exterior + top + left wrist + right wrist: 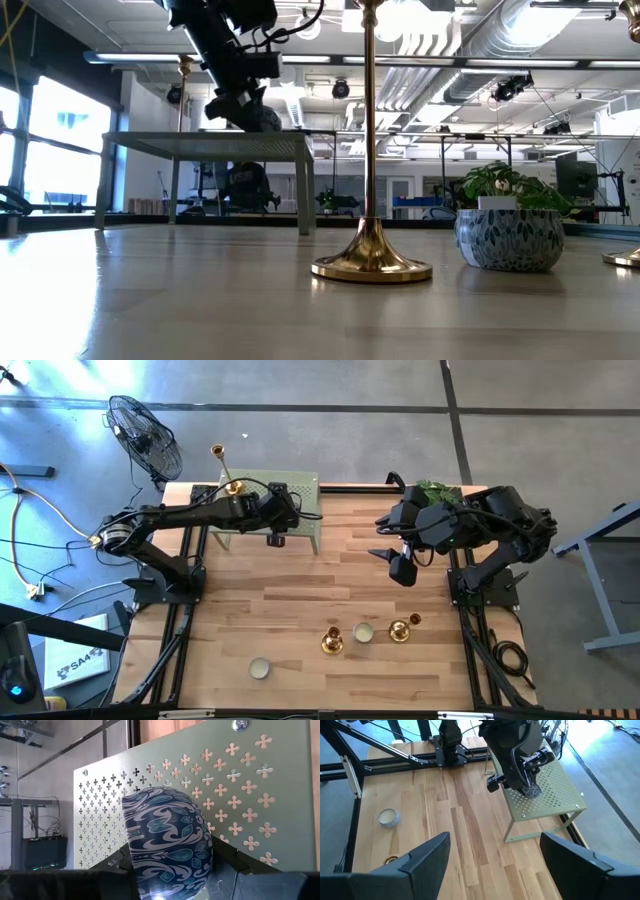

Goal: Pick & Place candle stick holders
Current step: Put the top right blue patterned round candle on the shelf

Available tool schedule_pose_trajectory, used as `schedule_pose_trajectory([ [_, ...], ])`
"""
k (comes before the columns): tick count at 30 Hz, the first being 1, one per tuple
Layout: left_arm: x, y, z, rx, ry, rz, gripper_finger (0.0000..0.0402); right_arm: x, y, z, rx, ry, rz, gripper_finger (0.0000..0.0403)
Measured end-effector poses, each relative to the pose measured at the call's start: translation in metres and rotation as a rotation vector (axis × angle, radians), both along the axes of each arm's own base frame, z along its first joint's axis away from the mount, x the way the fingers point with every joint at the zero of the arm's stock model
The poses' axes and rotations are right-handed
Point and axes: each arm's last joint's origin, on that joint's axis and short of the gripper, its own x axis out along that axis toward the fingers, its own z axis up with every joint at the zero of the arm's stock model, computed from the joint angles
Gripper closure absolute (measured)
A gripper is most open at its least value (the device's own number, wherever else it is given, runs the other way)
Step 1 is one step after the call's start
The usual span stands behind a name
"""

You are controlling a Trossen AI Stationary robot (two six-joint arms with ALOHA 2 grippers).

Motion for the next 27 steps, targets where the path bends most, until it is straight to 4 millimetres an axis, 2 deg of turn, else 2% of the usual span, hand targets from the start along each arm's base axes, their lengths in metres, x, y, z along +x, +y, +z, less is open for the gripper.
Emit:
schedule_pose_trajectory([
  [27, 0.0007, -0.0001, 0.0006, -0.028, -0.038, 0.026, 0.0254, -0.0001, 0.0, -0.0001, 0.0, 0.002, 0.0, 0.01],
])
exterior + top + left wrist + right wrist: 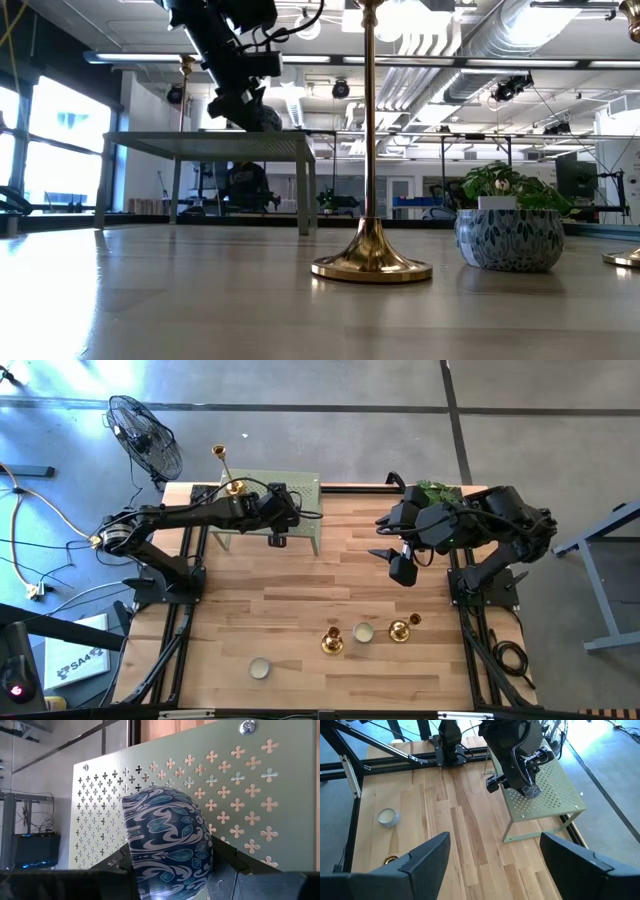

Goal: Pick & Place candle stick holders
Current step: Put the top right blue patterned round candle on the shelf

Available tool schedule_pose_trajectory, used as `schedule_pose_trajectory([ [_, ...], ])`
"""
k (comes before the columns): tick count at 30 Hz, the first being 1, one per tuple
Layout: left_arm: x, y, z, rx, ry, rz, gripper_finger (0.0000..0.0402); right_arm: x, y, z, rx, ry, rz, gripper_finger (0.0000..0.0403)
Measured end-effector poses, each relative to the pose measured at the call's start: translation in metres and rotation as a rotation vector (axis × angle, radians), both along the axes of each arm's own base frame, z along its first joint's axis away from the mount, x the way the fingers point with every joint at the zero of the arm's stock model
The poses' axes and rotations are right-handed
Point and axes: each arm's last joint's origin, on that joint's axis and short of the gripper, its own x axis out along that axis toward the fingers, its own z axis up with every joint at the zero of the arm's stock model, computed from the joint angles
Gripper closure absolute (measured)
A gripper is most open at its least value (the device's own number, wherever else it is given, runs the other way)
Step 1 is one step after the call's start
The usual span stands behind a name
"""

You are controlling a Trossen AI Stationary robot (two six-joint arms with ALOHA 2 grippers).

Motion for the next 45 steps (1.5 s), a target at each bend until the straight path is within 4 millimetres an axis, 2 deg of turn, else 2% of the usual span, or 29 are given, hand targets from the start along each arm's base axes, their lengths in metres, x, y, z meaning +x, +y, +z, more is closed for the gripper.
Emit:
schedule_pose_trajectory([
  [14, -0.0001, 0.0003, 0.0001, 0.014, 0.004, 0.012, 0.0254, 0.0, 0.0, 0.0, -0.001, 0.0, -0.001, 0.01],
  [45, -0.0032, -0.0022, -0.0018, 0.097, 0.156, -0.106, 0.0254, -0.0005, -0.0002, -0.0004, 0.012, 0.002, -0.013, 0.01],
])
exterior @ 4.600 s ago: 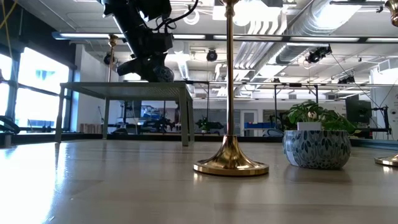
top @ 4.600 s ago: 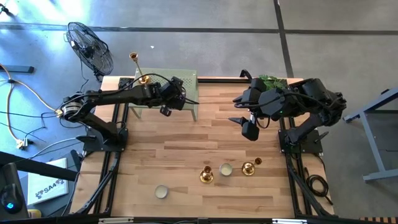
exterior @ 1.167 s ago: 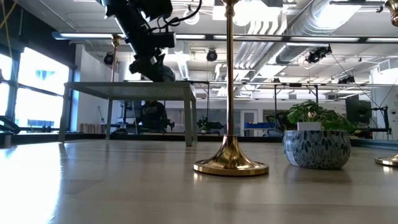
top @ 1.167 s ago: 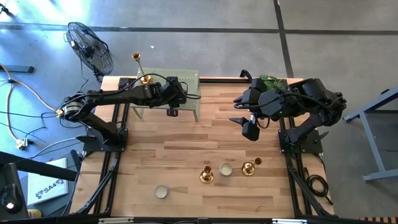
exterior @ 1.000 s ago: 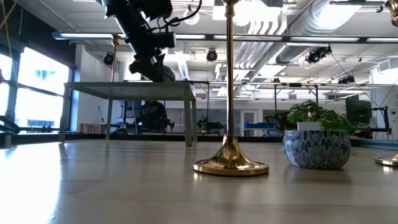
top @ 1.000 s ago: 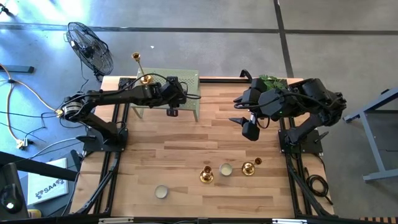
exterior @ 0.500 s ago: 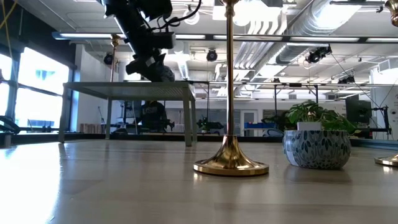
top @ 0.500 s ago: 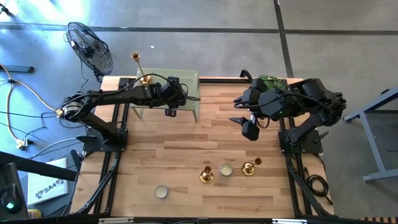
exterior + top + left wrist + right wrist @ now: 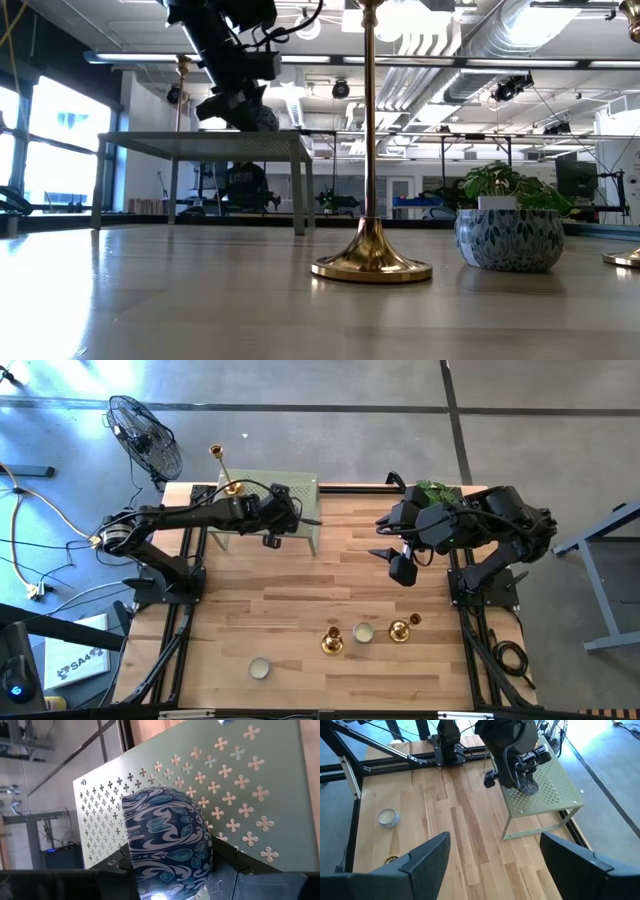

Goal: Pick & Place candle stick holders
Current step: Put the top right blue patterned round candle on the shelf

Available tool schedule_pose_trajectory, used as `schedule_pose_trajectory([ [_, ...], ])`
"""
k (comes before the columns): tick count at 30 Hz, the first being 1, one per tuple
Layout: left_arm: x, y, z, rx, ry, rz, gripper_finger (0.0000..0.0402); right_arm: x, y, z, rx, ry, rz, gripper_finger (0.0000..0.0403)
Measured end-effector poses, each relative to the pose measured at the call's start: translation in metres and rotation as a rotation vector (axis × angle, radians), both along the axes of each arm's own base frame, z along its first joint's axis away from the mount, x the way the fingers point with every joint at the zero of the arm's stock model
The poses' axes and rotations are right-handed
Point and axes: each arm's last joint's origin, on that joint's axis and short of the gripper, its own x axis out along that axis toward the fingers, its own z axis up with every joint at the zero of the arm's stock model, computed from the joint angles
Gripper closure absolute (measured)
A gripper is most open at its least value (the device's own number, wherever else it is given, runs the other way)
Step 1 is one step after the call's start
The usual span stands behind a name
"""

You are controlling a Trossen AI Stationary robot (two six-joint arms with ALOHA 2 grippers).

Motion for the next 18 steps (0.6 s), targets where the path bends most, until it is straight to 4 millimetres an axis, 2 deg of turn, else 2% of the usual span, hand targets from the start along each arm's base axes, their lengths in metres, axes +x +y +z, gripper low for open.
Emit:
schedule_pose_trajectory([
  [12, -0.0002, -0.0004, -0.0005, 0.027, 0.034, -0.028, 0.0254, -0.0009, -0.0004, -0.001, -0.007, 0.013, -0.003, 0.01],
  [18, 0.0017, -0.008, -0.0011, 0.118, 0.114, -0.073, 0.0254, -0.0011, -0.0005, -0.0012, -0.01, 0.016, -0.006, 0.01],
])
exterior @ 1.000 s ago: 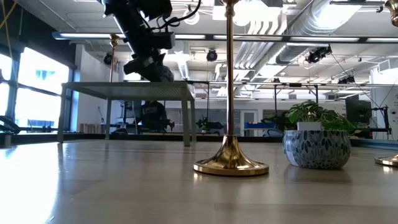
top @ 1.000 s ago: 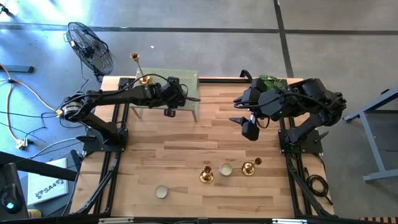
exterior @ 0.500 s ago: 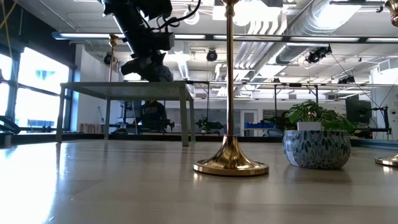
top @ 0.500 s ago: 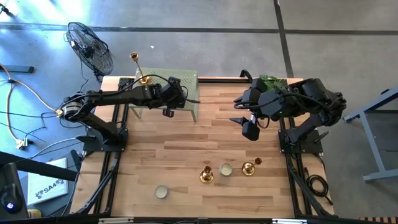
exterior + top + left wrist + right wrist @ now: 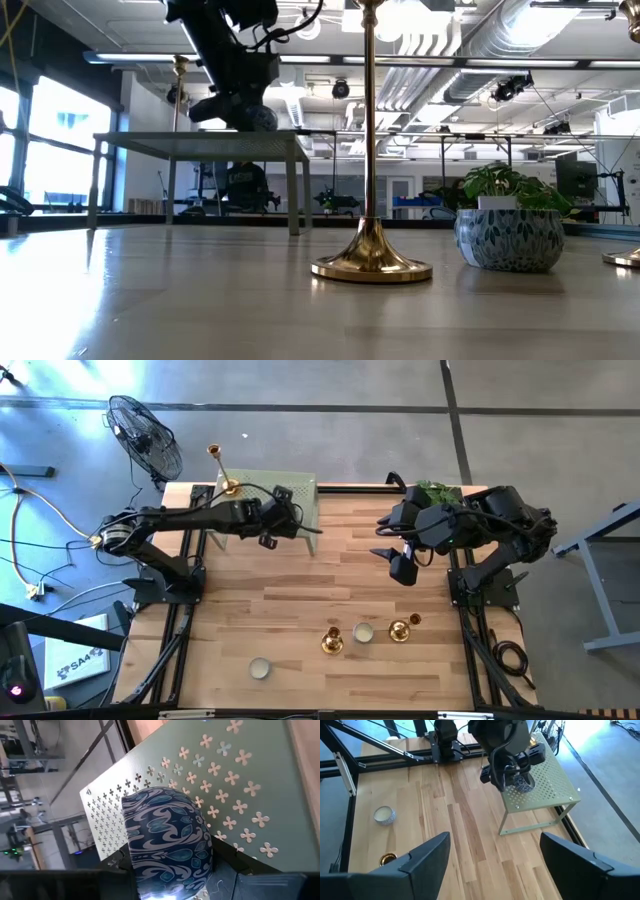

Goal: Pick & Place candle stick holders
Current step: Put the top right blue patterned round candle on the shelf

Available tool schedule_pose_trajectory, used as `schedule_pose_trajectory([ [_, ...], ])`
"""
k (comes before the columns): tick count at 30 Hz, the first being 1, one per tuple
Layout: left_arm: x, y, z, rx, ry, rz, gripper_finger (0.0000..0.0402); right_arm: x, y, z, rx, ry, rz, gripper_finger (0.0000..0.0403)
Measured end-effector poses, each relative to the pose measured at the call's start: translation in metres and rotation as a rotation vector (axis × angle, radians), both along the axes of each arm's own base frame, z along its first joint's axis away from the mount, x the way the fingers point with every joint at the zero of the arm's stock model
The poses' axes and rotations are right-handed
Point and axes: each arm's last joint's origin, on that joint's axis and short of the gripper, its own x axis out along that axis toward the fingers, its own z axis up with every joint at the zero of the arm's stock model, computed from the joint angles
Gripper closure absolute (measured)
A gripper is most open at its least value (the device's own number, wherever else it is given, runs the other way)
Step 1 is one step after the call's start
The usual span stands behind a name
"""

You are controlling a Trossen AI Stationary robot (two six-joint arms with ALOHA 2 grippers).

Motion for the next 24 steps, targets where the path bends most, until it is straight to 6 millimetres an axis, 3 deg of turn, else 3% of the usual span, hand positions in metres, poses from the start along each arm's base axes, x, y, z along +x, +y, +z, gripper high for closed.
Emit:
schedule_pose_trajectory([
  [19, -0.002, -0.009, 0.002, 0.061, 0.046, -0.004, 0.0253, -0.001, 0.0, -0.001, 0.0, 0.018, 0.005, 0.01],
  [24, -0.005, -0.014, 0.0, 0.061, 0.094, -0.012, 0.0218, -0.001, 0.0, -0.001, 0.0, 0.019, 0.005, 0.01],
])
